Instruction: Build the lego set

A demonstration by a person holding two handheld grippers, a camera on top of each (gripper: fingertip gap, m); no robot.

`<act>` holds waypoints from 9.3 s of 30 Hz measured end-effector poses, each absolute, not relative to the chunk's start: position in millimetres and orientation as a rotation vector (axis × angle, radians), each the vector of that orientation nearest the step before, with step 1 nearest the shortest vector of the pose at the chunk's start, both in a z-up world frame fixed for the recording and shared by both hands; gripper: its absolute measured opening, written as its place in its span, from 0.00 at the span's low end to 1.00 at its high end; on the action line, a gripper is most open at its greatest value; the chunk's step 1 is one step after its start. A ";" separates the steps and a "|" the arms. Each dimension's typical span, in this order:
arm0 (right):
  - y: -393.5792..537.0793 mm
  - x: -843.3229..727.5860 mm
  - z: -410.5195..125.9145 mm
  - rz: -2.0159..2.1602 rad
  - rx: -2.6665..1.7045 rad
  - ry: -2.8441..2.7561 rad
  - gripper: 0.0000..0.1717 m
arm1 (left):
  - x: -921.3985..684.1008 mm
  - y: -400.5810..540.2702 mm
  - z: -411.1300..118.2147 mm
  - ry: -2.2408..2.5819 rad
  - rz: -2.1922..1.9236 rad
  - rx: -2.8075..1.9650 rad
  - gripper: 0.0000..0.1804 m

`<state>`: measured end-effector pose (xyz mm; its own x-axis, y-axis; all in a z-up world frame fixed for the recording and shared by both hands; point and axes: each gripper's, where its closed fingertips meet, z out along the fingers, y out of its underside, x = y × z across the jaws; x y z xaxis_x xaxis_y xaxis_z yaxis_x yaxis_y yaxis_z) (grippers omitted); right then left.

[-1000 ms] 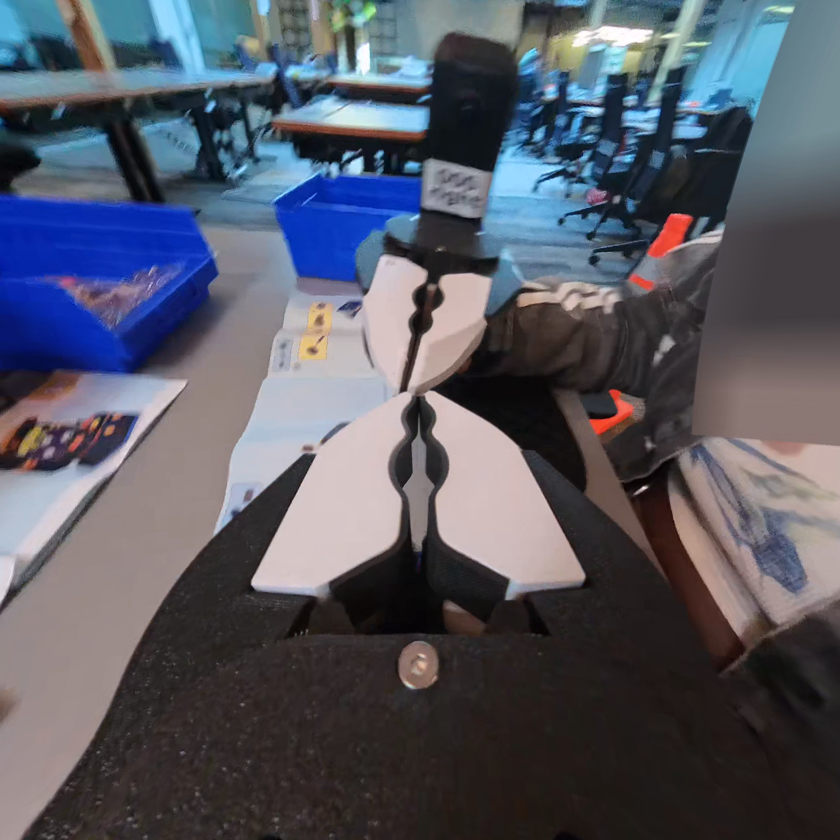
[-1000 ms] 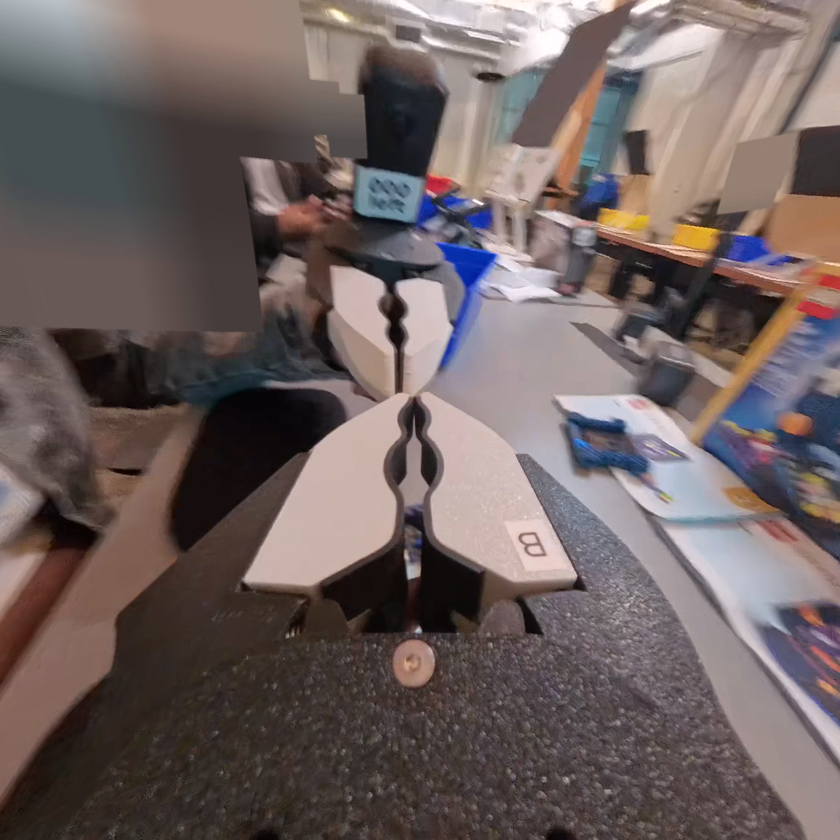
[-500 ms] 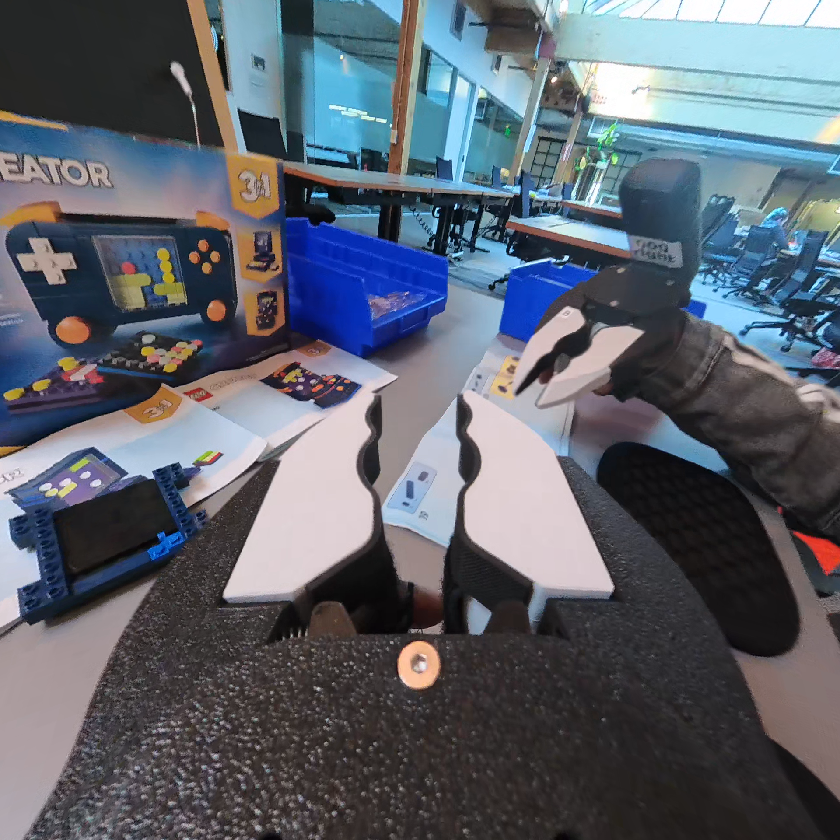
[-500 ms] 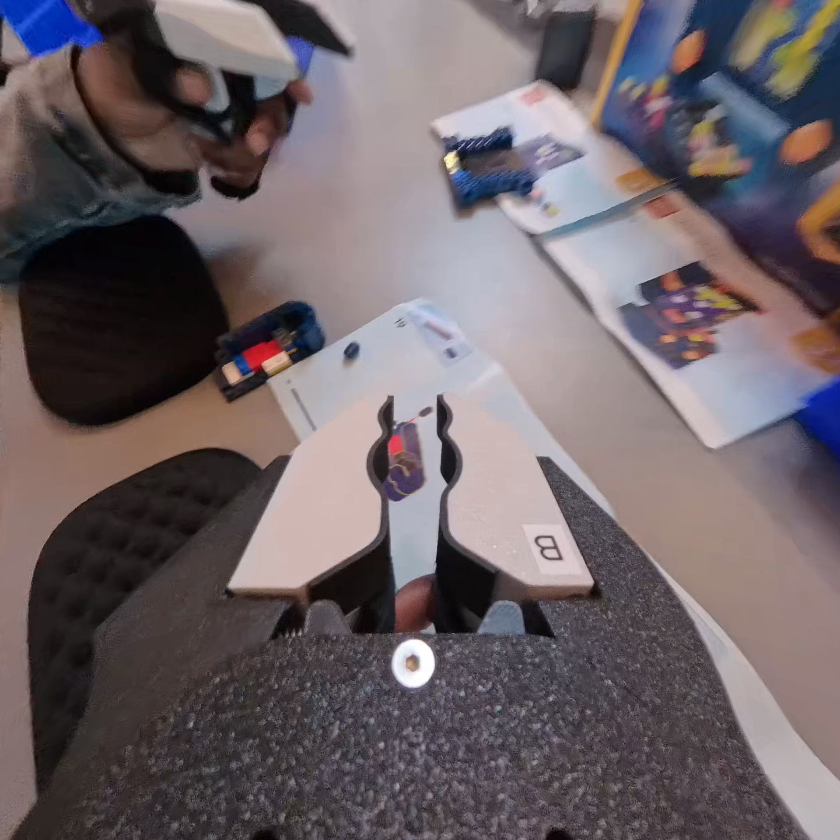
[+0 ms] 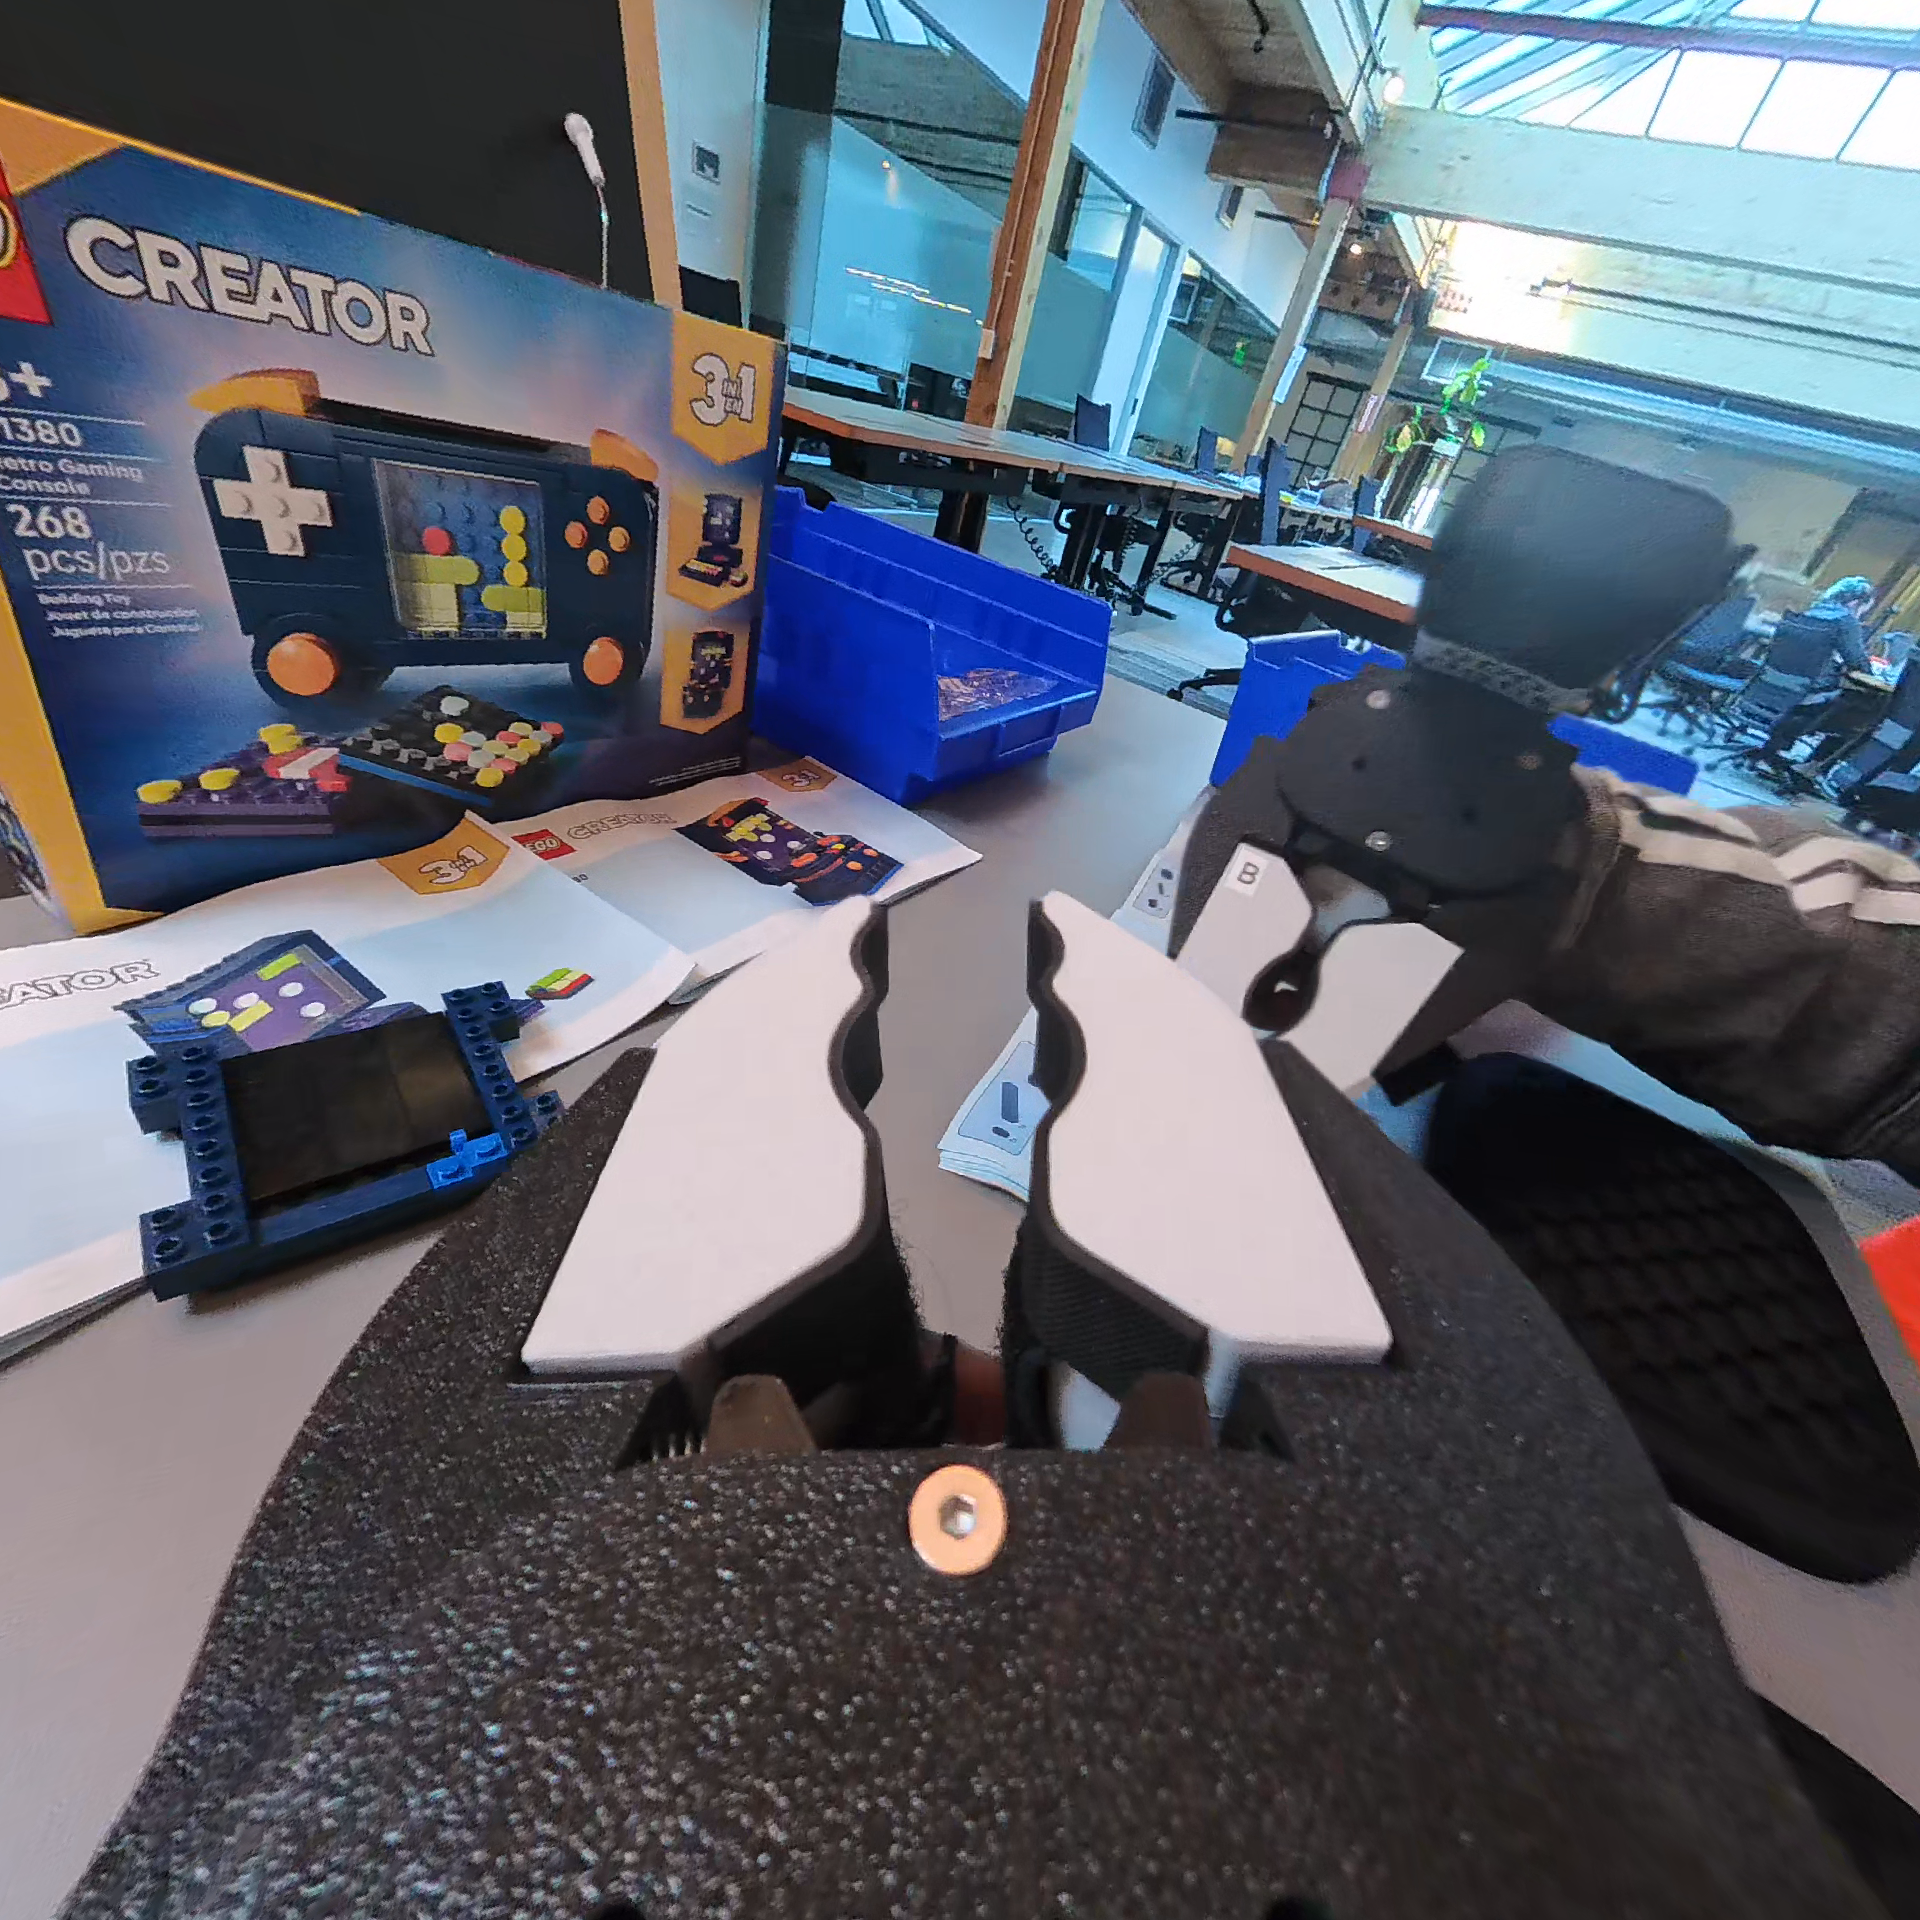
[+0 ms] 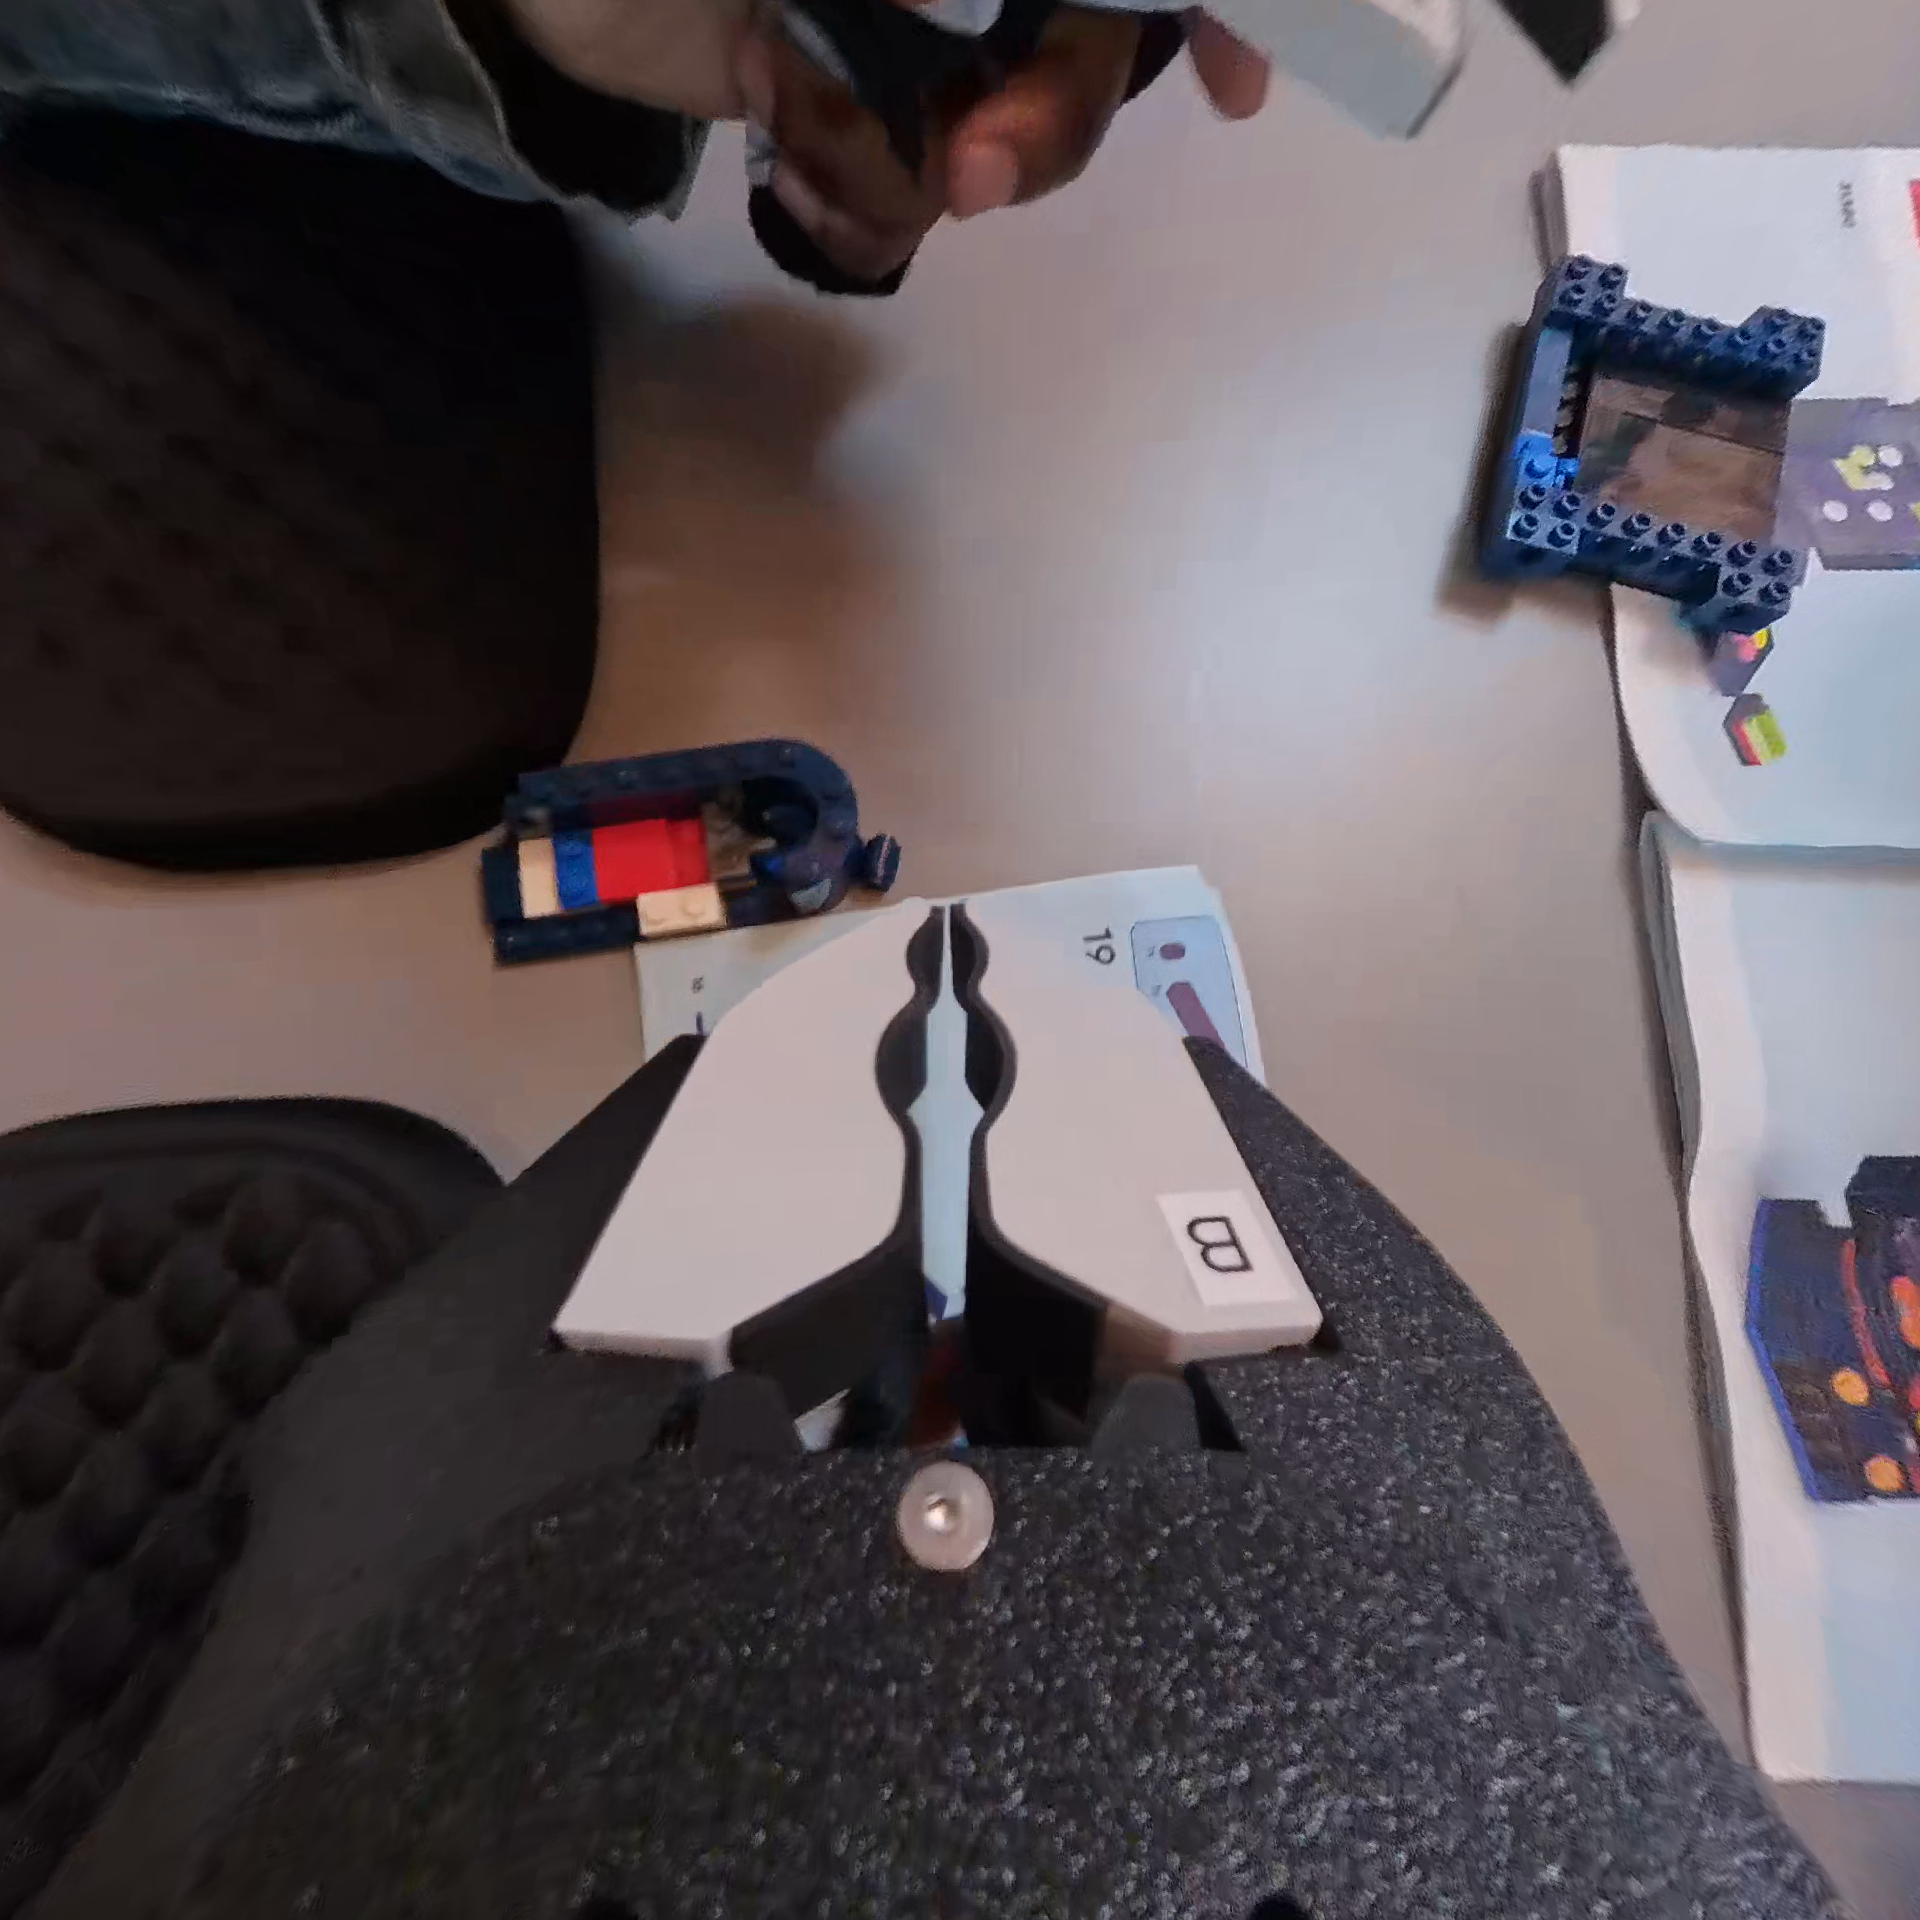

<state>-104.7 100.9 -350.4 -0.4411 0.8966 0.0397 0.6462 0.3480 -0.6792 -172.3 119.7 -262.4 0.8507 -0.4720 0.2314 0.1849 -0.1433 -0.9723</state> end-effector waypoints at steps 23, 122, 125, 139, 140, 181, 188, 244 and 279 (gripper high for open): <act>81.6 -115.5 -378.1 0.829 -1.344 -2.207 0.04 | -173.9 123.2 -283.6 0.224 -0.641 -1.708 0.14; 80.6 -142.1 -221.5 2.489 -1.548 -0.527 0.04 | -118.4 87.9 -220.8 0.669 0.226 -1.203 0.04; 78.7 -141.0 -218.7 2.480 -1.524 -0.551 0.04 | -117.8 84.0 -216.9 0.635 0.117 -1.197 0.04; 58.4 -115.8 -194.6 1.276 -0.731 -1.442 0.08 | -121.8 48.4 -191.1 0.386 -1.476 -1.016 0.04; 54.4 -113.6 -197.2 1.129 -0.634 -1.491 0.08 | -118.0 46.9 -193.6 0.377 -1.590 -1.013 0.04; 45.2 -105.2 -218.8 0.647 -0.339 -1.680 0.04 | -95.5 46.3 -209.7 0.389 -1.830 -1.137 0.04; 53.3 -106.9 -216.3 0.675 -0.416 -1.655 0.04 | -101.9 51.1 -213.1 0.412 -1.720 -1.212 0.12; 89.6 -34.9 -298.8 1.328 -1.399 -1.687 0.04 | -90.7 24.4 -370.2 1.912 -0.357 -1.684 0.09; 81.4 -53.8 -324.8 1.275 -1.426 -1.710 0.04 | -147.1 66.0 -312.5 0.904 -0.424 -1.825 0.47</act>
